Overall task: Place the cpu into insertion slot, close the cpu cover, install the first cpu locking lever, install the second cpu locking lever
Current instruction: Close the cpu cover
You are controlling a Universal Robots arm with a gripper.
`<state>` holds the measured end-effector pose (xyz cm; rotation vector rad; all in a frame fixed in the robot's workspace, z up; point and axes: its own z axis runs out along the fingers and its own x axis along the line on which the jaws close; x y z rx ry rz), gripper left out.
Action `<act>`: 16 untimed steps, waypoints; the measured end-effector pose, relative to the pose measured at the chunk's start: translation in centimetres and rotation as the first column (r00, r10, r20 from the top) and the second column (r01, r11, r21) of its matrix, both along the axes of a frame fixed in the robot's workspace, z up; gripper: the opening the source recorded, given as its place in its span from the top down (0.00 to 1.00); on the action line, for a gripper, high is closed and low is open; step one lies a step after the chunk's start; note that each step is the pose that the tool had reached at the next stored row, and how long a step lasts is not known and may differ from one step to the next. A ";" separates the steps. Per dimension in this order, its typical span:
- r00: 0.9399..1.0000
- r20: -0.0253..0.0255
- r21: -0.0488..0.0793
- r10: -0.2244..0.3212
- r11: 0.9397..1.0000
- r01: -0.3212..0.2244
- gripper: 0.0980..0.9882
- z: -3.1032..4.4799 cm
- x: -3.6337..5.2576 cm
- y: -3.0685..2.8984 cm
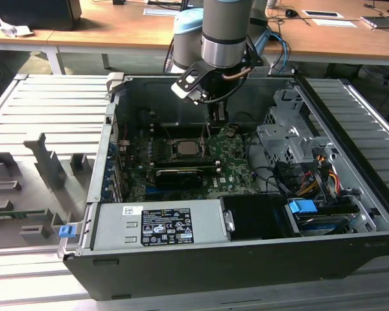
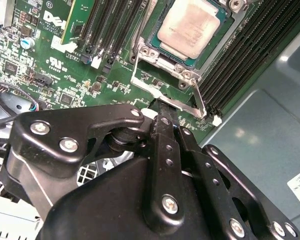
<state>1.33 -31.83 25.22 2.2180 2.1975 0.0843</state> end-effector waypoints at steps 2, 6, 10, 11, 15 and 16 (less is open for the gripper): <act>1.000 0.000 0.000 0.000 1.000 0.000 0.99 0.00 -0.05 0.00; 1.000 0.000 0.000 0.000 1.000 0.000 0.99 0.00 -0.15 0.00; 1.000 0.000 0.000 0.000 1.000 0.000 0.99 -0.01 -0.32 0.00; 1.000 0.000 0.000 0.000 1.000 0.000 0.99 -0.01 -0.42 0.00; 1.000 0.000 0.000 0.000 1.000 0.000 0.99 -0.05 -0.77 0.00; 1.000 0.000 0.000 0.000 1.000 0.000 0.99 -0.06 -0.83 0.00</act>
